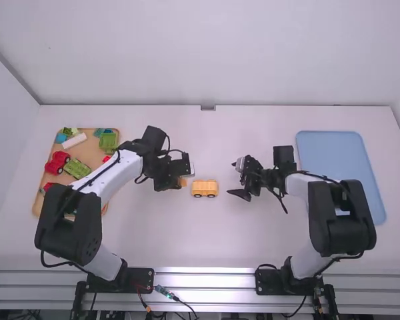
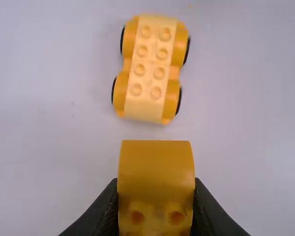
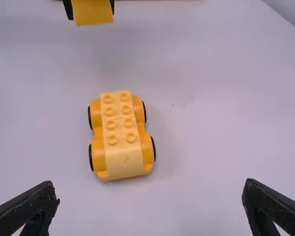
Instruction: Assemble lego blocks to make yellow taxi
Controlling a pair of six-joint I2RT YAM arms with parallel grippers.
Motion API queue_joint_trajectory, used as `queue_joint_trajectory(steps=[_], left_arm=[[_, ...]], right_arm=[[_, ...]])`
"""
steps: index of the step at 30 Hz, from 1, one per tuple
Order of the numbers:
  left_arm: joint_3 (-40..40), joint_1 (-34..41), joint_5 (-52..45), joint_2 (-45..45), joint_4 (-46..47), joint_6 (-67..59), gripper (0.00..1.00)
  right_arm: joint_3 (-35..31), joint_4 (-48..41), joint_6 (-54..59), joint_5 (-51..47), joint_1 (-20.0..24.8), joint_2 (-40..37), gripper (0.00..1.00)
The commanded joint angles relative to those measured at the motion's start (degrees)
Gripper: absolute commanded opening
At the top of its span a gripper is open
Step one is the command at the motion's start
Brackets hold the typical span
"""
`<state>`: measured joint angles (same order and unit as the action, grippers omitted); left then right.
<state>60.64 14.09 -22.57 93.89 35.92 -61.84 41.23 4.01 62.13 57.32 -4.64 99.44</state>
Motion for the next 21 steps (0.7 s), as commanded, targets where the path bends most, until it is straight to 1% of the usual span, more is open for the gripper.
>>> queue_joint_trajectory(steps=[1, 3, 7, 8, 9, 14, 18, 20, 21], left_arm=[[-3.6, 0.0, 6.1, -0.2, -1.8, -0.8, 0.02], [-7.4, -0.2, 8.4, -0.2, -7.7, -0.5, 0.01], [-11.6, -0.2, 7.8, -0.1, -14.2, -0.7, 0.01], [-12.0, -0.2, 7.6, -0.1, -14.9, -0.7, 0.03], [-12.4, -0.3, 7.7, -0.1, -15.6, -0.7, 0.01], [-11.7, -0.2, 6.4, 1.0, -18.7, -0.3, 0.01], [-6.7, -1.0, 4.2, 5.2, -14.9, 0.8, 0.01], [-2.3, -0.5, 4.0, 8.3, -7.6, -1.5, 0.01], [-1.0, -0.3, 3.9, 9.2, -5.5, -2.6, 0.01]], right_arm=[[0.7, -0.3, -0.1, 1.4, 0.1, 0.8, 0.99], [0.7, -0.4, -0.2, 1.4, 0.2, 0.8, 0.99], [0.3, -0.1, -0.1, 1.4, 0.0, 0.8, 0.99], [0.3, 0.0, 0.0, 1.4, -0.1, 0.8, 0.99], [0.3, 0.0, -0.2, 1.3, -0.3, 0.8, 0.99], [0.3, -0.2, -0.2, 1.4, -0.2, 0.8, 0.99], [0.3, -0.2, -0.4, 1.3, -0.2, 0.8, 0.99], [0.3, -0.3, -0.6, 1.2, -0.2, 0.8, 0.99], [0.3, -0.4, -0.5, 1.2, -0.2, 0.8, 0.99]])
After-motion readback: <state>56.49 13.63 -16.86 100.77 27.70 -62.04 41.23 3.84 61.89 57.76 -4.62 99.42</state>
